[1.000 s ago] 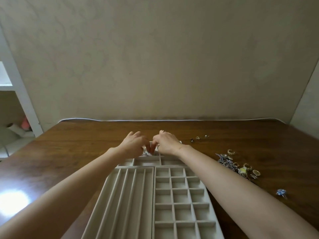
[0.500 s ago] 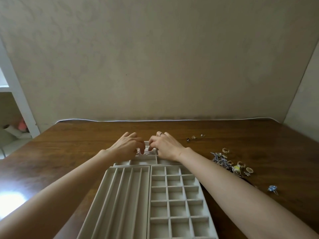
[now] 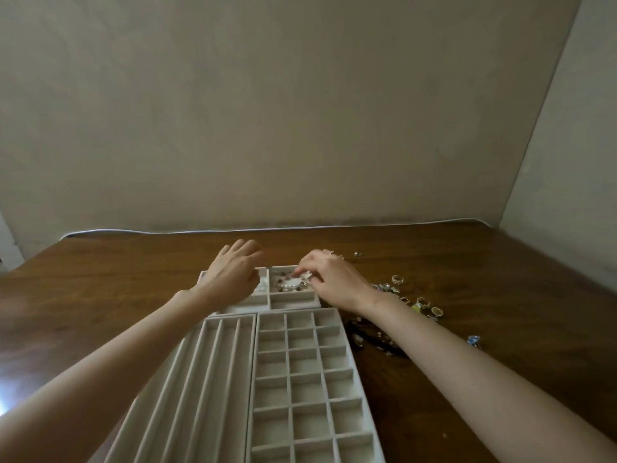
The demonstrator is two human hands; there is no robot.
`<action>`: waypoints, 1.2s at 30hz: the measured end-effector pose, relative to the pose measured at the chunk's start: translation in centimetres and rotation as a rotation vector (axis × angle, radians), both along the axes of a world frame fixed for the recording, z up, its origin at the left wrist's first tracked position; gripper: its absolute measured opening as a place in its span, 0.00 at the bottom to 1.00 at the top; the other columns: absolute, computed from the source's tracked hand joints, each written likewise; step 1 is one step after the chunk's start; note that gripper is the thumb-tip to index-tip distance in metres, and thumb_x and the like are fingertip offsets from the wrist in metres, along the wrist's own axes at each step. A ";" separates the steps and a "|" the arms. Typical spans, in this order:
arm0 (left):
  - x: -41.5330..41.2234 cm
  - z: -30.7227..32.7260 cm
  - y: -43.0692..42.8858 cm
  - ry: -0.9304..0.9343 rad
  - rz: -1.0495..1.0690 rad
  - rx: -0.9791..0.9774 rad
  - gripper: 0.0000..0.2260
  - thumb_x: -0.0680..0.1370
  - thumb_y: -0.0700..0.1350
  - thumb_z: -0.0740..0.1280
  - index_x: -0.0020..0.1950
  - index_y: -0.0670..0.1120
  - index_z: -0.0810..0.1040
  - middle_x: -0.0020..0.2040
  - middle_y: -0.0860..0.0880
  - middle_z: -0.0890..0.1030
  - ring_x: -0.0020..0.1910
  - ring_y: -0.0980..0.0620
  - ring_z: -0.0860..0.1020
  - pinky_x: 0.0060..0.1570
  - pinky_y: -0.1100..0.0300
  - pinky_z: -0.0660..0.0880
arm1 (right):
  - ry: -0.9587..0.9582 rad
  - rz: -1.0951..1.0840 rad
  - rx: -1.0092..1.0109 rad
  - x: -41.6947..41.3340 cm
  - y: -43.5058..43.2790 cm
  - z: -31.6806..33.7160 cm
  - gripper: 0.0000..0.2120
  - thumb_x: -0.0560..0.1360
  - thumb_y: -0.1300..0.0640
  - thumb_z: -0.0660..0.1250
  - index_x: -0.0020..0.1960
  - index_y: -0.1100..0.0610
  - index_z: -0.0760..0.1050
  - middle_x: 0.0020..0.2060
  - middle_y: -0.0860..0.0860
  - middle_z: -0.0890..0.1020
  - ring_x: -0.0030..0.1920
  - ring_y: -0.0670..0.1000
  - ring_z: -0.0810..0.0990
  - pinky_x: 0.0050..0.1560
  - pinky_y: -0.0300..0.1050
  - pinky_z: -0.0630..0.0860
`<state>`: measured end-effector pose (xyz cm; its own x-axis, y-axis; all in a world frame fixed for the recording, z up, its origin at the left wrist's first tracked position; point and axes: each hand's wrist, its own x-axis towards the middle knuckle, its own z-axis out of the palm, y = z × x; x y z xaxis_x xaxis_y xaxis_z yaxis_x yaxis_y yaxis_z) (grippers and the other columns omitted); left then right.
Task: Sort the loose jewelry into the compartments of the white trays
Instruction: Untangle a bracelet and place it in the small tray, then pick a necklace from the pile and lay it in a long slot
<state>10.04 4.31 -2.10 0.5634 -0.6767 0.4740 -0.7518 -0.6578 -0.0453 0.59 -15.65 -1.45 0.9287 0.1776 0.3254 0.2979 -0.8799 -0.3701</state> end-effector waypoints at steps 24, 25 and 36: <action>-8.5 -0.3 -11.9 0.318 -0.227 0.209 0.17 0.72 0.59 0.67 0.56 0.53 0.74 0.56 0.56 0.75 0.59 0.54 0.69 0.57 0.56 0.64 | 0.071 -0.415 0.150 -8.6 -13.9 -1.6 0.19 0.75 0.71 0.61 0.56 0.51 0.79 0.52 0.49 0.77 0.48 0.44 0.75 0.47 0.40 0.77; -8.6 -0.4 -12.3 0.322 -0.229 0.224 0.18 0.72 0.60 0.67 0.58 0.53 0.73 0.57 0.56 0.75 0.59 0.54 0.68 0.58 0.56 0.64 | 0.102 -0.423 0.139 -8.7 -14.1 -1.6 0.20 0.75 0.72 0.60 0.56 0.50 0.79 0.52 0.49 0.77 0.49 0.45 0.75 0.48 0.41 0.77; -9.3 -1.2 -15.0 0.445 -0.310 0.450 0.32 0.70 0.63 0.68 0.71 0.60 0.61 0.70 0.51 0.61 0.69 0.49 0.58 0.69 0.48 0.57 | 0.196 -0.435 0.004 -8.4 -14.8 -2.7 0.10 0.72 0.56 0.71 0.53 0.47 0.80 0.51 0.45 0.74 0.53 0.46 0.72 0.56 0.45 0.73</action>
<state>0.75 -10.64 -3.26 0.3884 -0.9136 -0.1202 -0.9118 -0.3998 0.0931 -7.85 -30.46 -4.15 0.9607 -0.2420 0.1363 -0.1734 -0.9059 -0.3863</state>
